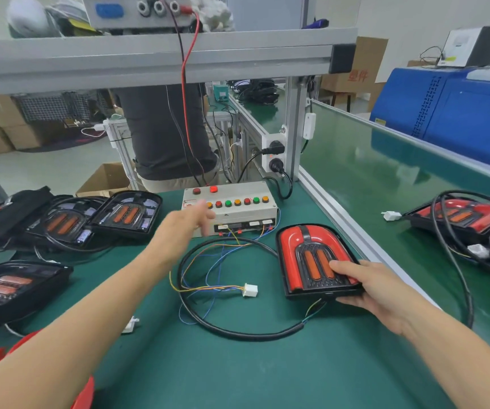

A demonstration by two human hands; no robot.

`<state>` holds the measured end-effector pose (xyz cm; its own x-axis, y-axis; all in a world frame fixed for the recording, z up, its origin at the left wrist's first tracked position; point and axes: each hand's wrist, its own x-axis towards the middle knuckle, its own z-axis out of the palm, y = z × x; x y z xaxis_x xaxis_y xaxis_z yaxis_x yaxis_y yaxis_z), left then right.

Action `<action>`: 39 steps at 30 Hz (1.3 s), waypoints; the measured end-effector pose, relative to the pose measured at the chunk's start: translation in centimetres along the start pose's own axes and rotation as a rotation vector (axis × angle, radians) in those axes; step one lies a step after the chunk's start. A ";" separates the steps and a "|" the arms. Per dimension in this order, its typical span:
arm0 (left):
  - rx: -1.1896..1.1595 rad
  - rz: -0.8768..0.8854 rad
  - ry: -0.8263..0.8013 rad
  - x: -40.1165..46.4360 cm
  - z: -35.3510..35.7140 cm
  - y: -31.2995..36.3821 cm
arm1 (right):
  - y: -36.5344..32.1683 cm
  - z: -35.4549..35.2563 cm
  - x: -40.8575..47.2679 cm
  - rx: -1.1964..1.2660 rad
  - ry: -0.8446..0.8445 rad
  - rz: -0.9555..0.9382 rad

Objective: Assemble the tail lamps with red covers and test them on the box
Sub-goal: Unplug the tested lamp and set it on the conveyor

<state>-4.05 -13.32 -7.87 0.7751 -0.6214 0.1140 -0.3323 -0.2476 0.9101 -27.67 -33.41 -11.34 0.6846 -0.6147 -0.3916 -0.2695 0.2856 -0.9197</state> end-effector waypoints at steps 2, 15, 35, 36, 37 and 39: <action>-0.128 -0.133 0.210 1.3 0.0 -1.1 | 0.0 0.0 0.0 0.001 0.006 -0.004; 0.708 -0.308 0.166 1.7 0.5 -2.2 | -0.1 0.0 -0.6 0.052 0.046 -0.020; 0.576 0.740 0.162 -6.3 10.0 8.3 | -3.0 1.7 -2.0 0.294 0.042 -0.183; 0.666 0.802 0.159 -6.6 10.3 8.2 | -3.1 1.7 -2.0 0.305 0.034 -0.186; 0.754 0.856 0.158 -6.9 10.7 8.0 | -3.1 1.7 -2.1 0.308 0.026 -0.189; 0.885 0.944 0.142 -7.5 11.3 7.4 | -3.0 1.9 -2.1 0.310 0.012 -0.198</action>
<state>-18.40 -18.95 -6.49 0.0808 -0.7537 0.6523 -0.9744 -0.1974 -0.1073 -27.06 -31.58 -7.74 0.6945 -0.6883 -0.2094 0.0860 0.3684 -0.9257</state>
